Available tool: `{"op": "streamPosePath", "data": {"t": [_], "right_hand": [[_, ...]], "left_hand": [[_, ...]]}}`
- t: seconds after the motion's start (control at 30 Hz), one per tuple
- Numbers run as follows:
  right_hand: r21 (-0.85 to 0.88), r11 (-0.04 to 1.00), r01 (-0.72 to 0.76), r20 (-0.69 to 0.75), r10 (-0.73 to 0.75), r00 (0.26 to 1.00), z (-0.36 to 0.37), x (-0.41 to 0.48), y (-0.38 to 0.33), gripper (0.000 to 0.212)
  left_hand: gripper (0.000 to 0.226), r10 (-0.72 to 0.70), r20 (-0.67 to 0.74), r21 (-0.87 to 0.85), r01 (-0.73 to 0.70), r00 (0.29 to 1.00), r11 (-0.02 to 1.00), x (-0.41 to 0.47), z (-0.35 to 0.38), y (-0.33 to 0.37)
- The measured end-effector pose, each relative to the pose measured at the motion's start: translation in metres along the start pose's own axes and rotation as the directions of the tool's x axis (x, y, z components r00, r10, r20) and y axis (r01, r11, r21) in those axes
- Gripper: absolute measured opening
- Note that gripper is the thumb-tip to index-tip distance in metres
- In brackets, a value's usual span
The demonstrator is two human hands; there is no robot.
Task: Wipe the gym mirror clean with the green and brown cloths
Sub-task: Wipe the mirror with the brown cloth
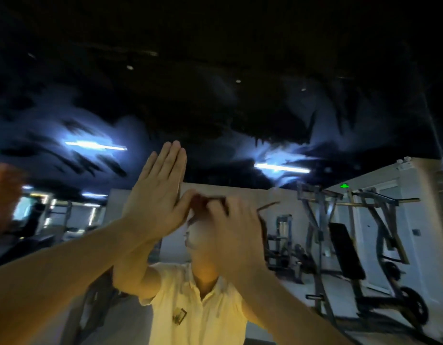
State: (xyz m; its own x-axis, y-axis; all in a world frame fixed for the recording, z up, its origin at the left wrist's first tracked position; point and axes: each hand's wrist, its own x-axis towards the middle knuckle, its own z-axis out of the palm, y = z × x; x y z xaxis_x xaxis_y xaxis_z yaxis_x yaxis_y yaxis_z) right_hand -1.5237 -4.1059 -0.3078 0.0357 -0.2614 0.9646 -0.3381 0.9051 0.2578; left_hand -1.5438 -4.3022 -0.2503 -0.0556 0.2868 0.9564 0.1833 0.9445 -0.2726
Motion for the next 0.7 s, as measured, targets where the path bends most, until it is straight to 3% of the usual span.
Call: {"op": "streamPosePath", "data": {"t": [0.1, 0.17, 0.3, 0.37, 0.43, 0.53, 0.6, 0.7], "right_hand": [[0.094, 0.935, 0.342, 0.148, -0.352, 0.924, -0.005, -0.029, 0.002, 0.029], [0.041, 0.864, 0.501, 0.187, -0.499, 0.846, -0.010, -0.025, 0.016, 0.040], [-0.147, 0.929, 0.339, 0.185, -0.311, 0.932, -0.017, 0.043, 0.034, 0.069], [-0.200, 0.947, 0.251, 0.111, -0.232, 0.966, -0.021, 0.098, 0.039, 0.063], [-0.146, 0.986, 0.084, 0.012, -0.083, 0.996, -0.023, 0.142, 0.037, 0.054], [-0.054, 0.988, -0.141, -0.081, 0.137, 0.987, -0.004, 0.141, 0.001, 0.047], [-0.038, 0.996, -0.078, -0.062, 0.075, 0.995, 0.015, 0.098, -0.037, 0.048], [0.121, 0.962, 0.245, 0.070, -0.255, 0.964, 0.030, 0.015, -0.086, 0.047]], "left_hand": [[0.077, 0.108, 0.120, -0.004, -0.108, 0.987, 0.994, -0.004, -0.016, -0.023], [0.079, 0.116, 0.202, 0.020, -0.123, 0.972, 0.992, -0.012, -0.027, -0.029], [0.090, 0.065, 0.277, 0.071, -0.088, 0.959, 0.994, -0.031, -0.039, -0.017], [0.088, 0.070, 0.243, 0.147, -0.108, 0.968, 0.983, -0.042, -0.044, -0.014], [0.085, 0.096, 0.205, 0.203, -0.138, 0.974, 0.969, -0.054, -0.052, -0.017], [0.084, 0.095, 0.169, 0.227, -0.133, 0.981, 0.965, -0.072, -0.063, -0.041], [0.082, 0.037, 0.165, 0.213, -0.072, 0.986, 0.974, -0.075, -0.068, -0.064], [0.084, -0.086, 0.148, 0.157, 0.062, 0.985, 0.986, -0.077, -0.071, -0.094]]}}
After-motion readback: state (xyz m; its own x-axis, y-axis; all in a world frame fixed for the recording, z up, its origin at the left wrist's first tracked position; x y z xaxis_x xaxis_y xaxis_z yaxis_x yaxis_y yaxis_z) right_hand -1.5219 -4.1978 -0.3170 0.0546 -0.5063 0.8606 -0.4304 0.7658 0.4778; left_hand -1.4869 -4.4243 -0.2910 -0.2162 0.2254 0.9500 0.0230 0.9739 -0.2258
